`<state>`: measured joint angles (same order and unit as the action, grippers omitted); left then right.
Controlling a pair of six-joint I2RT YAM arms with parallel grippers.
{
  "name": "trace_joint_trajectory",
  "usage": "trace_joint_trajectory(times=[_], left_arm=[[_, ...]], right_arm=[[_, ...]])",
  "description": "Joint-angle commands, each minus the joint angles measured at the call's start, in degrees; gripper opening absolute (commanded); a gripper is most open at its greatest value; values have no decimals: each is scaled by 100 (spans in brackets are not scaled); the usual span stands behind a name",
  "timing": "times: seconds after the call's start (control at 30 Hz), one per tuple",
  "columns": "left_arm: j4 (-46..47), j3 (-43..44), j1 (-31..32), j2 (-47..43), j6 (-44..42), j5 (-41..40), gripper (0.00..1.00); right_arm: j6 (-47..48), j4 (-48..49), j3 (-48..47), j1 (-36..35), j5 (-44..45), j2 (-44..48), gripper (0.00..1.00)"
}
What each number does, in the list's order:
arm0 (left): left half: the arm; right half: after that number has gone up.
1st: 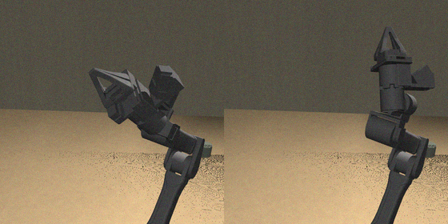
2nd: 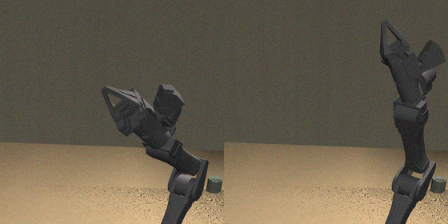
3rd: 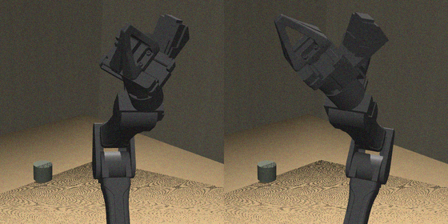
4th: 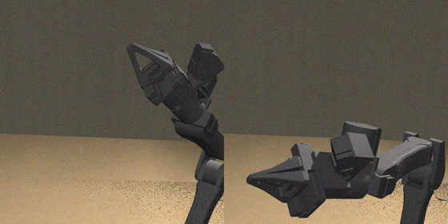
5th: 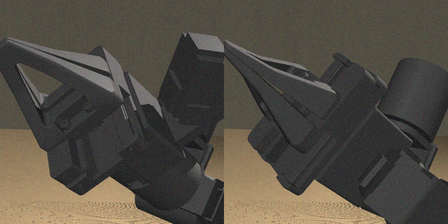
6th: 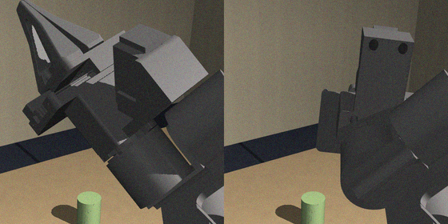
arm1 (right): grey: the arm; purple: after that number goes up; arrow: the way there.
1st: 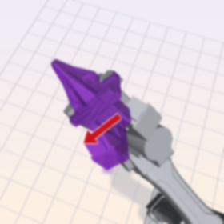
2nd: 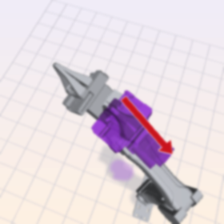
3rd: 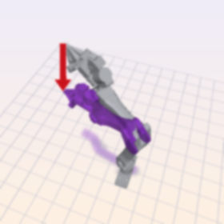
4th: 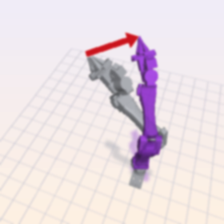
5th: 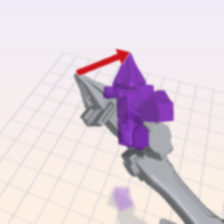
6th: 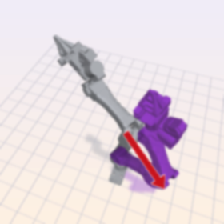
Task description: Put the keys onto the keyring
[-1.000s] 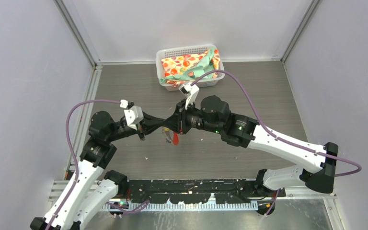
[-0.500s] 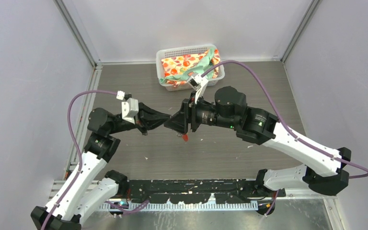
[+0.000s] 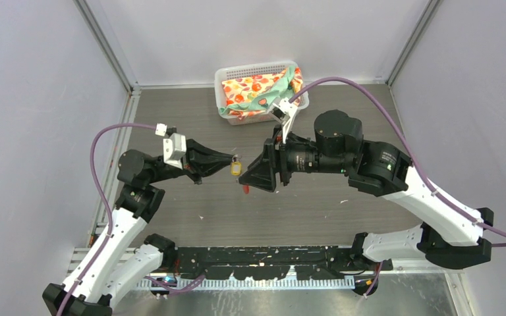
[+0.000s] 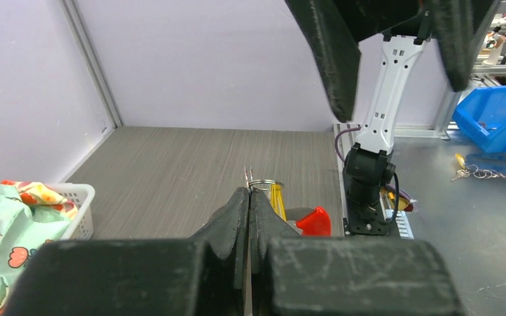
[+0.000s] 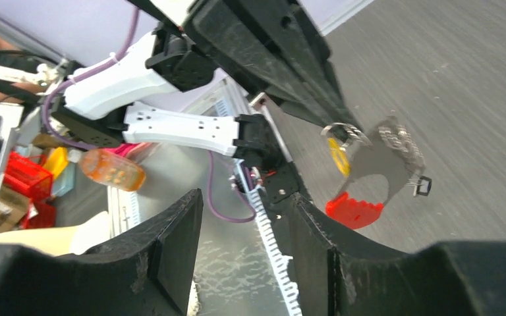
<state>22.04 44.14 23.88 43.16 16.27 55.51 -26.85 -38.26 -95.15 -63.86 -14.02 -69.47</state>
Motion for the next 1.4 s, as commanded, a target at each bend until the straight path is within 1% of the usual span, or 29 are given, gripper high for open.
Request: trace_joint_trajectory(times=[0.0, 0.07, 0.17, 0.33, 0.47, 0.53, 0.63, 0.83, 1.03, 1.37], left_arm=[[479, 300, -24, -89, 264, 116, 0], [493, 357, -24, -76, 363, 251, 0], [485, 431, -24, -79, 528, 504, 0], [477, 487, -19, -106, 763, 639, 0], [438, 540, 16, -69, 845, 644, 0], [420, 575, 36, -32, 863, 655, 0], [386, 612, 53, -18, 869, 676, 0], [290, 637, 76, -5, 933, 749, 0], [170, 670, 108, -5, 933, 856, 0], [128, 710, 141, 14, 901, 945, 0]], right_arm=[[741, -578, -466, 273, 289, 233, 56], [1130, -675, -507, 421, 265, 240, 55], [1708, -831, -639, 661, -62, 121, 54], [3144, -1159, -746, 698, -689, -117, 53], [3735, -1092, -864, 698, -1256, -278, 53], [3909, -1064, -927, 693, -1464, -397, 51], [4072, -1016, -995, 691, -1578, -524, 46], [4188, -616, -926, 699, -1789, -542, 43], [4233, -640, -1113, 690, -2024, -726, 39], [4109, -570, -1121, 694, -2076, -831, 31]])
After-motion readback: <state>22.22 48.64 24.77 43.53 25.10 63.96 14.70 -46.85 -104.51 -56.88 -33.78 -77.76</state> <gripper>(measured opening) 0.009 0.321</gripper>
